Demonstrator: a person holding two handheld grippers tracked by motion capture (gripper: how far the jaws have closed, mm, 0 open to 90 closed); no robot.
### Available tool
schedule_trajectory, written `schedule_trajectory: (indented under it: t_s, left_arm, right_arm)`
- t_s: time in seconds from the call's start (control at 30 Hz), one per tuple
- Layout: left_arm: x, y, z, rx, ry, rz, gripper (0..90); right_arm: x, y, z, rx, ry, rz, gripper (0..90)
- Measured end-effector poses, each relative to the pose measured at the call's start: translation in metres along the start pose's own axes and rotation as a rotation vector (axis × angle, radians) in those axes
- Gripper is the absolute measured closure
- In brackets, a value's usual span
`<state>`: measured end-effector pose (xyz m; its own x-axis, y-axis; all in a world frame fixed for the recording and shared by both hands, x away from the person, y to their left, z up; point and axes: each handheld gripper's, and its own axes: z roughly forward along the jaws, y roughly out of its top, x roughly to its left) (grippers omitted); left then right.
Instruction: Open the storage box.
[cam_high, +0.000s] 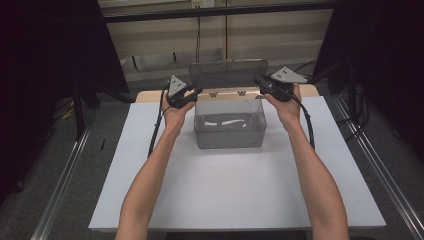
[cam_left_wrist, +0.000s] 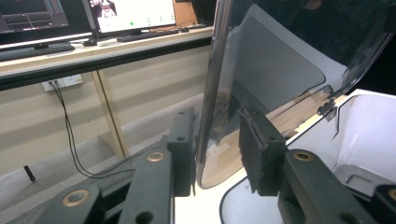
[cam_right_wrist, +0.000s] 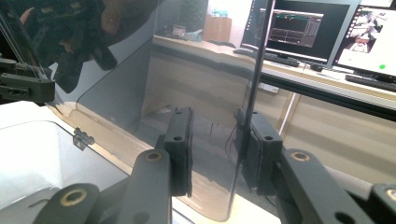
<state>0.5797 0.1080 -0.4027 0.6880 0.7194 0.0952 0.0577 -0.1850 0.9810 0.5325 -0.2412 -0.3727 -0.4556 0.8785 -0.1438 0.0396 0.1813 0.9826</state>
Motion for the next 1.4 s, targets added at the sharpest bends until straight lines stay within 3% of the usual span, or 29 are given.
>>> schedule_trajectory:
  t_s: [0.4,0.43,0.5,0.63,0.97,1.23,1.4]
  left_arm:
    - [0.002,-0.001,0.001,-0.004,0.001,-0.006,71.5]
    - [0.004,0.0,0.001,-0.008,0.002,-0.003,73.4]
    - [0.004,-0.001,0.001,-0.007,0.002,-0.005,74.2]
    - [0.004,-0.001,0.002,-0.011,0.004,-0.016,74.4]
    - [0.006,0.0,0.003,-0.003,0.006,-0.022,74.6]
    - [0.007,0.002,0.004,0.012,0.007,-0.032,75.2]
    - [0.007,0.002,0.005,0.011,0.014,-0.043,75.3]
  right_arm:
    - [0.0,0.0,0.004,-0.002,-0.007,0.0,61.2]
    - [0.0,-0.002,0.004,0.016,-0.013,-0.004,52.7]
    - [-0.001,-0.004,0.005,0.037,-0.023,-0.009,45.1]
    - [-0.005,-0.009,0.004,0.049,-0.017,0.025,48.7]
    - [-0.005,-0.022,0.01,0.097,0.007,0.033,49.3]
    - [-0.005,-0.032,0.015,0.104,0.027,0.055,55.0]
    - [-0.004,-0.035,0.017,0.098,0.014,0.066,58.7]
